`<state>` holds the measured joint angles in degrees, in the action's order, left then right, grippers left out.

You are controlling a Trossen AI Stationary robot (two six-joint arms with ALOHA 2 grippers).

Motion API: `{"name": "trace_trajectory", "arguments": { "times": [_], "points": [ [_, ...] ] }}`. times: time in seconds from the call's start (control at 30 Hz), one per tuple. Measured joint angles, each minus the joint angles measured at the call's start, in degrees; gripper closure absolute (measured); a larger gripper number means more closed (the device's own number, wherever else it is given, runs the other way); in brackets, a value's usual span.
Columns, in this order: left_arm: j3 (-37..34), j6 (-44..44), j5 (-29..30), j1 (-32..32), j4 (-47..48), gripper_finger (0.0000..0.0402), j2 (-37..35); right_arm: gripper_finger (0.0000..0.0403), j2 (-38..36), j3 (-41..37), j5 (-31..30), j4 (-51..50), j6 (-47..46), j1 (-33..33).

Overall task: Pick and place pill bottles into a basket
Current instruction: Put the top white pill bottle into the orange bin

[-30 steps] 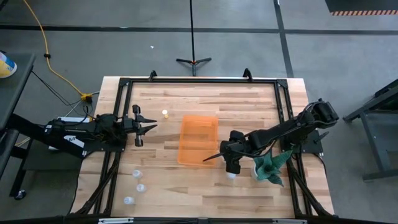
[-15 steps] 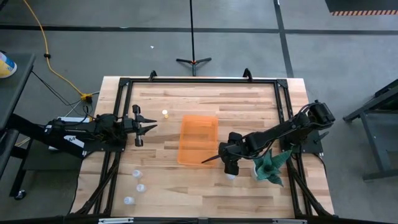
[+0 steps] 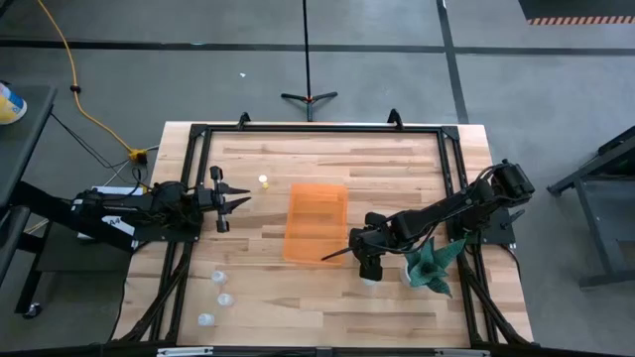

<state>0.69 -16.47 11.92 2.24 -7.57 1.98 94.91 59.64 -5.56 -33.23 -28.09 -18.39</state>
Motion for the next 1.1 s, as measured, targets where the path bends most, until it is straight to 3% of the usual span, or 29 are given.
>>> {"name": "trace_trajectory", "arguments": {
  "times": [0.2,0.43,0.6,0.87,1.1],
  "points": [
    [0.0,0.0,0.0,0.0,0.0,0.0291,0.0,0.0252,0.0,0.0,0.2,0.1,-4.2,1.0],
    [0.0,0.0,1.0,0.0,0.0,0.0291,0.0,0.0241,-0.1,0.2,6.2,-0.1,-7.9,2.7],
    [0.0,0.0,1.2,0.0,0.0,0.0291,0.0,0.0252,0.0,4.9,7.5,-7.4,-6.7,3.4],
    [0.0,0.0,1.3,0.0,0.0,0.0291,0.0,0.0241,-0.1,17.7,-2.3,-15.3,1.4,3.8],
    [0.0,0.0,1.3,0.0,0.0,0.0291,0.0,0.0251,0.7,20.2,-7.0,-4.9,10.7,4.0]
  ]
}}
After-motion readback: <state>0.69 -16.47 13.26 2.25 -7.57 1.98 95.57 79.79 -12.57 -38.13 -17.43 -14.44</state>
